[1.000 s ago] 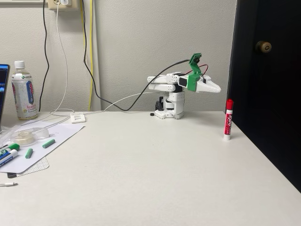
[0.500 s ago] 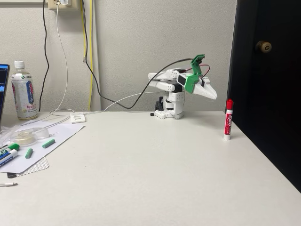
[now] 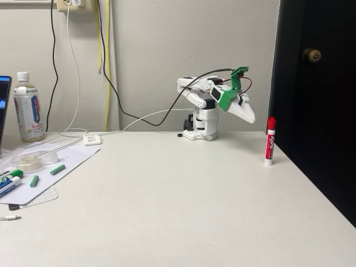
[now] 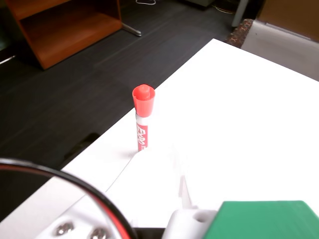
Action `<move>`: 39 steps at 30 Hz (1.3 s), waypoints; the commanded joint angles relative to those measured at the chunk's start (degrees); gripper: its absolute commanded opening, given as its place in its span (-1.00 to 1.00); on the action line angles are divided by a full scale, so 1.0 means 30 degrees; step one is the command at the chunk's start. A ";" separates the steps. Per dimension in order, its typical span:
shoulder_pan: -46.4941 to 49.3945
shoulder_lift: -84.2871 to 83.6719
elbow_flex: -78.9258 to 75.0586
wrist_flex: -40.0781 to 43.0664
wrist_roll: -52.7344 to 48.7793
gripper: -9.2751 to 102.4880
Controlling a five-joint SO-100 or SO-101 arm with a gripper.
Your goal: Pick up the red marker.
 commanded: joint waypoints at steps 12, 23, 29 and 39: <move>0.0264 0.0117 -0.0410 0.1201 -0.1729 -0.76; -0.0059 0.2783 0.3252 -0.0732 -0.2578 -0.64; 0.0029 0.2285 0.2607 -0.0732 -0.2695 -0.61; -0.0029 -0.2432 -0.1787 0.0498 -0.2578 -0.55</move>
